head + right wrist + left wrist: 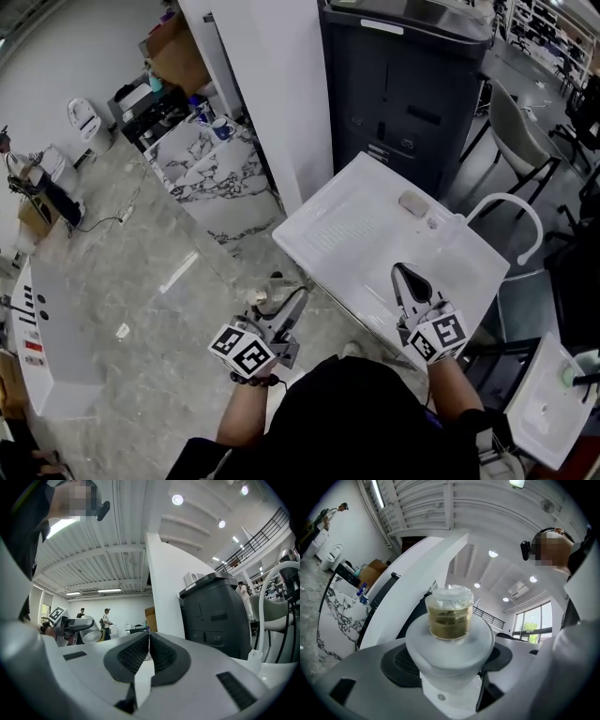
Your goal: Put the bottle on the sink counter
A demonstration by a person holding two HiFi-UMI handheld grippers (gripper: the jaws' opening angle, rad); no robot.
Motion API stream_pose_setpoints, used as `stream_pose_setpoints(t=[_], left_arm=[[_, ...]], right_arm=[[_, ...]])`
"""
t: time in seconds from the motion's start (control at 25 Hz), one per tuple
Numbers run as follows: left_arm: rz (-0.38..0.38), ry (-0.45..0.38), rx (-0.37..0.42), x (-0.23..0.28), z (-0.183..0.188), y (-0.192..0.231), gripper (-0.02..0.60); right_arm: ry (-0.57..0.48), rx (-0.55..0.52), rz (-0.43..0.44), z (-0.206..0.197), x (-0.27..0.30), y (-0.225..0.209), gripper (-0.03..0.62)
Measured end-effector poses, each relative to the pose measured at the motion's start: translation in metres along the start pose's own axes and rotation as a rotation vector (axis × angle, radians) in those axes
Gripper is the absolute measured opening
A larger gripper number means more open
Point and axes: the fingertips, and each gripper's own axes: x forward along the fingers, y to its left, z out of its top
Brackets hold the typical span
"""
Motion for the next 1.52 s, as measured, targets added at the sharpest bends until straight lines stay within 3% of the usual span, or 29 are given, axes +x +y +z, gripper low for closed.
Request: stream_pose_setpoints(t=[0.28, 0.56, 1.52], left_arm=[[0.007, 0.03, -0.011, 0.05, -0.013, 0.002, 0.351], [0.011, 0.114, -0.015, 0.089, -0.033, 0.007, 0.351], [-0.135, 0.329, 0.005, 0.256, -0.07, 0.087, 0.353]], right_arm=[[0.024, 0.034, -0.03, -0.01, 0.005, -0.047, 0.031], [0.044, 0.09, -0.083, -0.025, 0.002, -0.083, 0.031], [0.154, 0.164, -0.298, -0.067, 0.068, -0.173, 0.031]])
